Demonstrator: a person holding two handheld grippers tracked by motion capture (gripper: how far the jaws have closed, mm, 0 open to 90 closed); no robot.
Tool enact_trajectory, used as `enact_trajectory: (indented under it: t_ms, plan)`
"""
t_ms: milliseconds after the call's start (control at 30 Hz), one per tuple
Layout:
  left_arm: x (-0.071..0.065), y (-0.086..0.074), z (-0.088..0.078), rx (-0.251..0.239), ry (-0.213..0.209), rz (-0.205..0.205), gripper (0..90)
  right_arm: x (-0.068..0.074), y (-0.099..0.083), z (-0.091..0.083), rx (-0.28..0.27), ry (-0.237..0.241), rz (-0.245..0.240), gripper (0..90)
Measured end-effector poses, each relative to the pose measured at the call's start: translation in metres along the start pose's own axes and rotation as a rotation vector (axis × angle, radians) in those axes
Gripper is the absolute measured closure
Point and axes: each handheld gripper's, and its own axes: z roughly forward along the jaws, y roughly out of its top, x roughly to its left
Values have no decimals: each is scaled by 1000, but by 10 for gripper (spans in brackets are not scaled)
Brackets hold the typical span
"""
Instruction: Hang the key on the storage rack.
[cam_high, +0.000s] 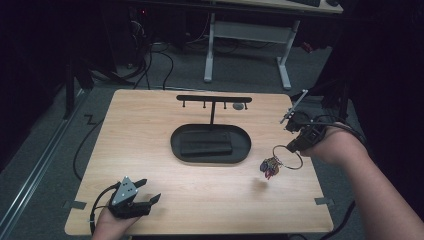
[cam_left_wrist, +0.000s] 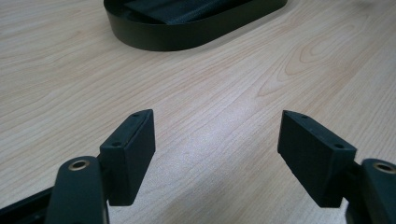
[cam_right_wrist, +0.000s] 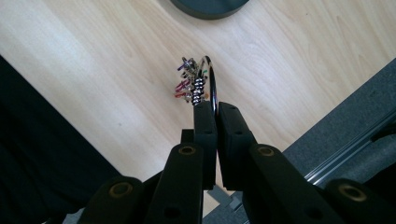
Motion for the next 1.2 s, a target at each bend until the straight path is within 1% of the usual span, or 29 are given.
enact_trajectory:
  t_ms: [167,333,367,500,533,600,633,667,767,800,933,1067,1200]
  plan:
    - [1,0,1,-12,6,-3,280,-6,11,0,-18,2,6,877]
    - [5,-1,3,1,2,-6,280,-11,23,1,-30,1,12,877]
    - [5,-1,2,-2,3,-11,280,-12,25,1,-34,5,6,877]
    - [5,-1,-2,-12,6,-20,281,-16,35,0,-44,-1,17,878]
    - [5,-1,-2,-15,8,-20,281,-17,39,-1,-47,-5,12,878]
    - [5,-1,-2,-16,6,-20,282,-20,45,-3,-54,-8,15,878]
    - [5,-1,-1,-12,2,-18,282,-21,48,-3,-62,-10,10,877]
    - [5,-1,-1,-5,-2,-15,282,-23,52,-4,-65,-12,18,878]
    - [4,-2,-1,-2,-3,-8,283,-28,61,-3,-83,-14,16,878]
    - [4,-1,-2,-9,-3,-10,284,-30,64,-1,-90,-8,18,878]
    - [6,-1,-2,-20,2,-21,285,-36,77,8,-89,-1,27,878]
    - [5,-2,-5,-12,1,-17,286,-42,91,21,-91,9,9,877]
    - [5,-2,-4,-14,-1,-14,294,-46,101,28,-101,13,7,877]
